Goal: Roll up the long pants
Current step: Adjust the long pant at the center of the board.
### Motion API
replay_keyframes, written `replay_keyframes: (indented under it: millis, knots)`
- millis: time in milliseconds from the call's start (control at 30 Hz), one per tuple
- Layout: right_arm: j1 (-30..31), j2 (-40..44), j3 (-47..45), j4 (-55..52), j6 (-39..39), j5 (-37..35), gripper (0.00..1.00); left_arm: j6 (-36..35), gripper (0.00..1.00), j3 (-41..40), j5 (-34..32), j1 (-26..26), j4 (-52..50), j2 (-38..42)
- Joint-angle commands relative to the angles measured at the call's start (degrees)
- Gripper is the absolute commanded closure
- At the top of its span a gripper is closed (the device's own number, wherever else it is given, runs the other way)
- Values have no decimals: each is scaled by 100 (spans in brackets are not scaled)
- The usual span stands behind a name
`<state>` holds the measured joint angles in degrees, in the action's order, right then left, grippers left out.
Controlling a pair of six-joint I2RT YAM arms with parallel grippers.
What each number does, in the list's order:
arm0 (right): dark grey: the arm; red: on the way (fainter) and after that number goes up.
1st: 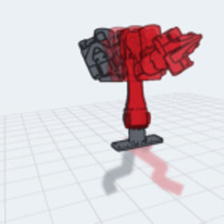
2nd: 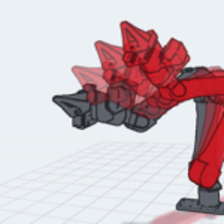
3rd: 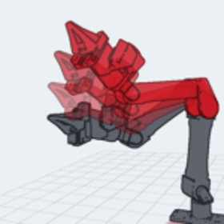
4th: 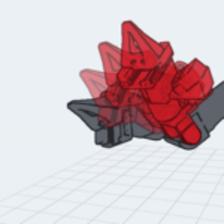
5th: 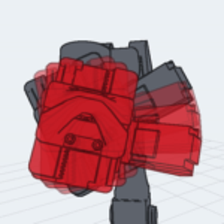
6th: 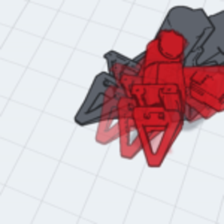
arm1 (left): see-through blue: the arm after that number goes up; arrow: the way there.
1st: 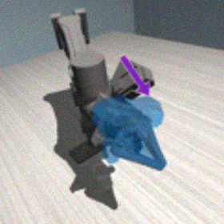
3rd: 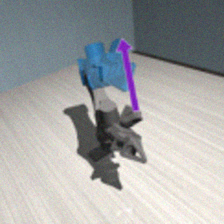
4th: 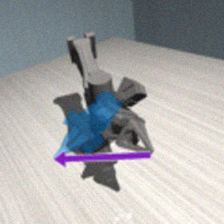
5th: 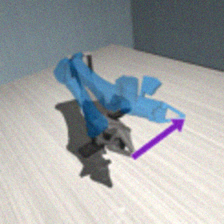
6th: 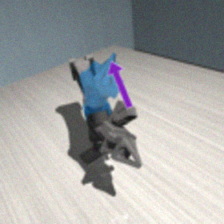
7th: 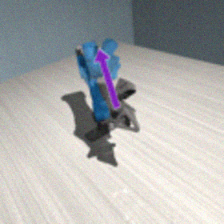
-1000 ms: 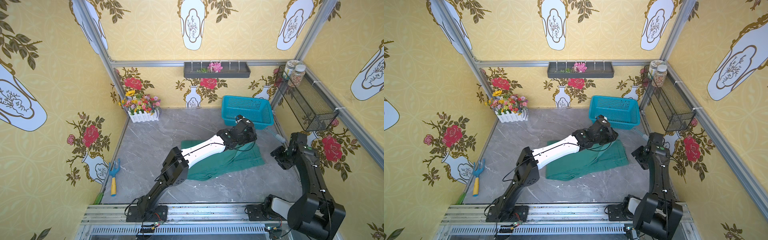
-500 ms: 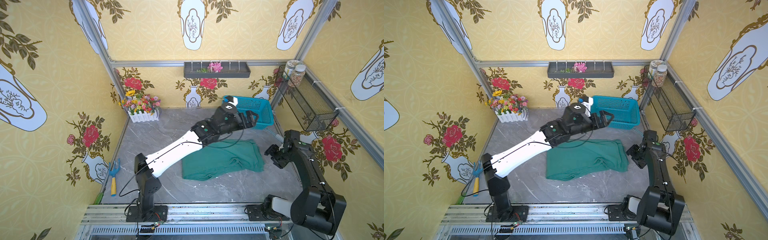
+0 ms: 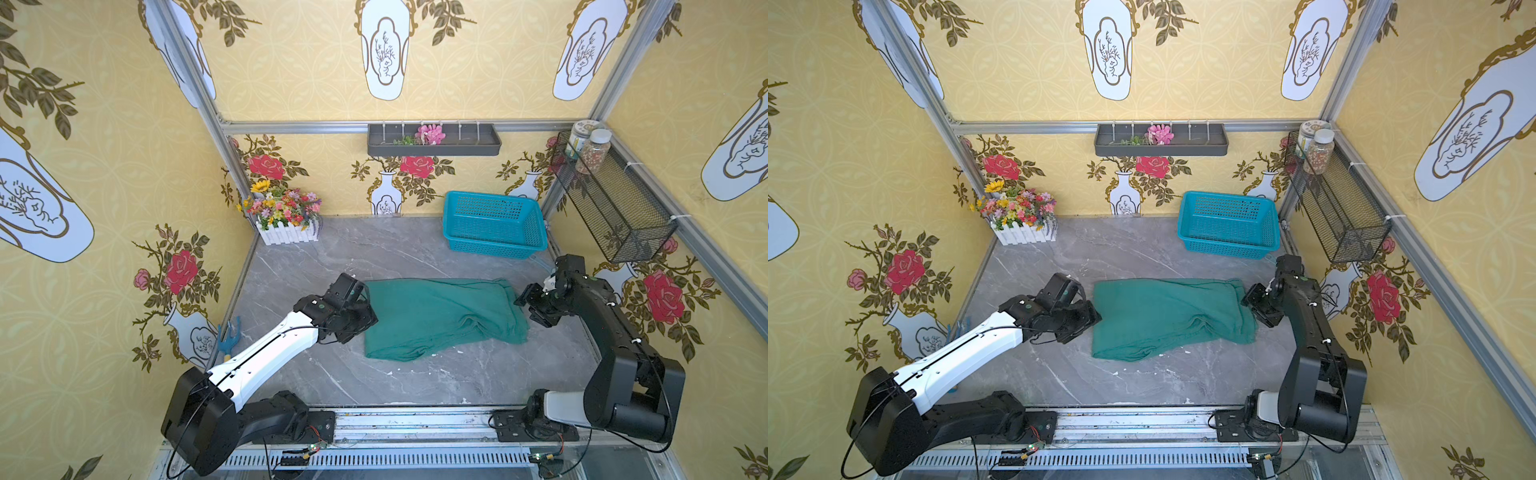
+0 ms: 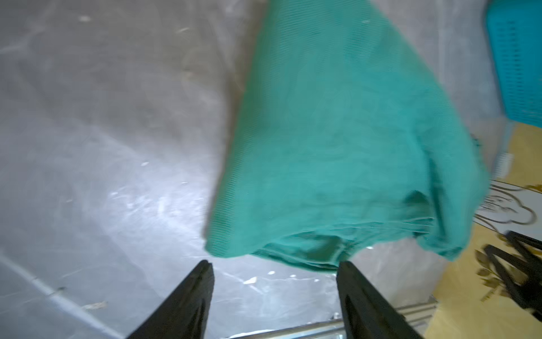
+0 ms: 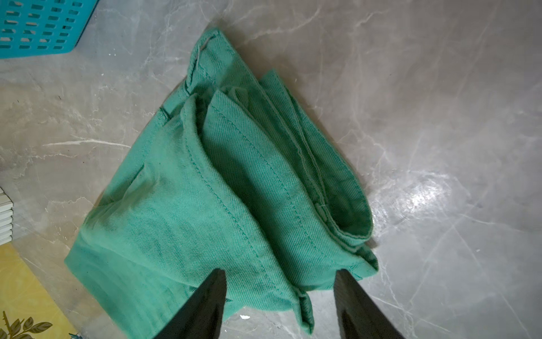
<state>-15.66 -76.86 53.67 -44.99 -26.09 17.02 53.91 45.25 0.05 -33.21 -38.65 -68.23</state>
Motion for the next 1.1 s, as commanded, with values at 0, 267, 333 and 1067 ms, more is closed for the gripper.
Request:
replay_keyframes:
  millis: [0, 267, 333, 1067]
  knots:
    - [10, -7, -67, 79, 54, -32, 37, 10, 27, -668, 918, 299, 592, 42]
    - [4, 93, -59, 17, 73, -57, 37, -465, 20, -754, 1689, 536, 1642, -808]
    - [2, 122, -62, 10, 68, -58, 37, -539, 22, -799, 1872, 550, 1876, -954]
    - [133, 280, -127, 333, 120, 533, 37, -1056, 100, -500, -830, 992, 320, -1207]
